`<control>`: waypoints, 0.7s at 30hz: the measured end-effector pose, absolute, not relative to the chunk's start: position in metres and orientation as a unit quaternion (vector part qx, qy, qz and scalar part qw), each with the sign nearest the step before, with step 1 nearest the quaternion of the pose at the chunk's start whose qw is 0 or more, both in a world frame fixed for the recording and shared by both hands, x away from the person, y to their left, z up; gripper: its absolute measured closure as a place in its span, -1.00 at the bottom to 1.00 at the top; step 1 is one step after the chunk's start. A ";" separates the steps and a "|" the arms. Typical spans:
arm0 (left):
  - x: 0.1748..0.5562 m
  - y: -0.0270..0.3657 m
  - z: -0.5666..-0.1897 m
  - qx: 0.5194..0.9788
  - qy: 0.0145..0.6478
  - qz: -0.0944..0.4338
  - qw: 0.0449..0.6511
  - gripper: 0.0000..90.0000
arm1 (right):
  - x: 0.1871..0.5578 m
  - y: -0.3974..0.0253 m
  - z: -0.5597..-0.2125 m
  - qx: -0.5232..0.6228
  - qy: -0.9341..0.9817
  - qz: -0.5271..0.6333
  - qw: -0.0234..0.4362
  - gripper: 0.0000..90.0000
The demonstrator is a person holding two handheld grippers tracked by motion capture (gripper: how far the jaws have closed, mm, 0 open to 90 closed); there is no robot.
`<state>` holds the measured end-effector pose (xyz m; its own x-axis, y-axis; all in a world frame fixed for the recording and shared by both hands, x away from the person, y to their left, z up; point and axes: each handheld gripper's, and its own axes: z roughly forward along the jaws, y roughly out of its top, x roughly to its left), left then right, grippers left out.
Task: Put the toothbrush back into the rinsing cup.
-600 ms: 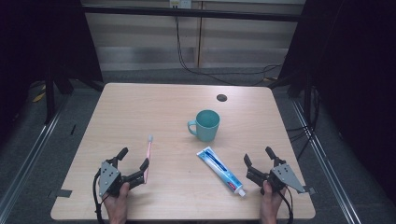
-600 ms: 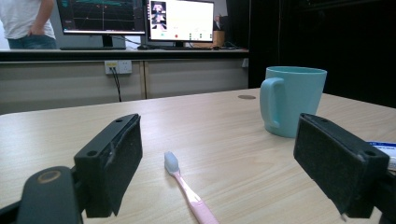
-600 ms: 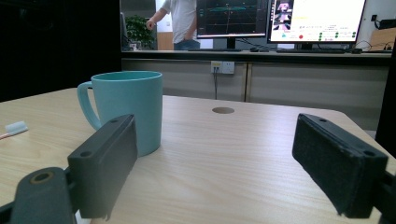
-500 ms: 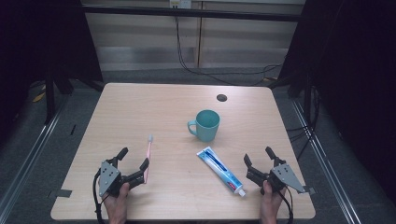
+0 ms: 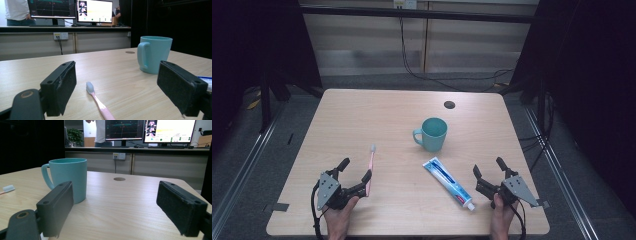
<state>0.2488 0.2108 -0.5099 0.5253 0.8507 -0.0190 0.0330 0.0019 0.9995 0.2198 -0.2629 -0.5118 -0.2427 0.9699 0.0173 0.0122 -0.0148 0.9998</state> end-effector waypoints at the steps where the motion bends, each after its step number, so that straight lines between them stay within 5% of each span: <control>1: 0.252 0.211 -0.510 0.618 0.361 0.324 0.618 -0.65 | 0.220 -0.263 -0.512 0.442 0.556 0.559 0.429 -0.70; 10: 0.258 0.214 -0.492 0.616 0.380 0.322 0.611 -0.62 | 0.220 -0.263 -0.512 0.442 0.556 0.558 0.429 -0.70; 21: 0.268 0.217 -0.472 0.669 0.408 0.261 0.564 -0.56 | 0.220 -0.263 -0.512 0.443 0.555 0.558 0.429 -0.70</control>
<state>0.2682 0.2166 -0.4723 0.5314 0.8398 -0.1114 0.2522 -0.0313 0.9672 0.2199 -0.2628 -0.5117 -0.2390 0.9709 0.0177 0.0135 -0.0149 0.9998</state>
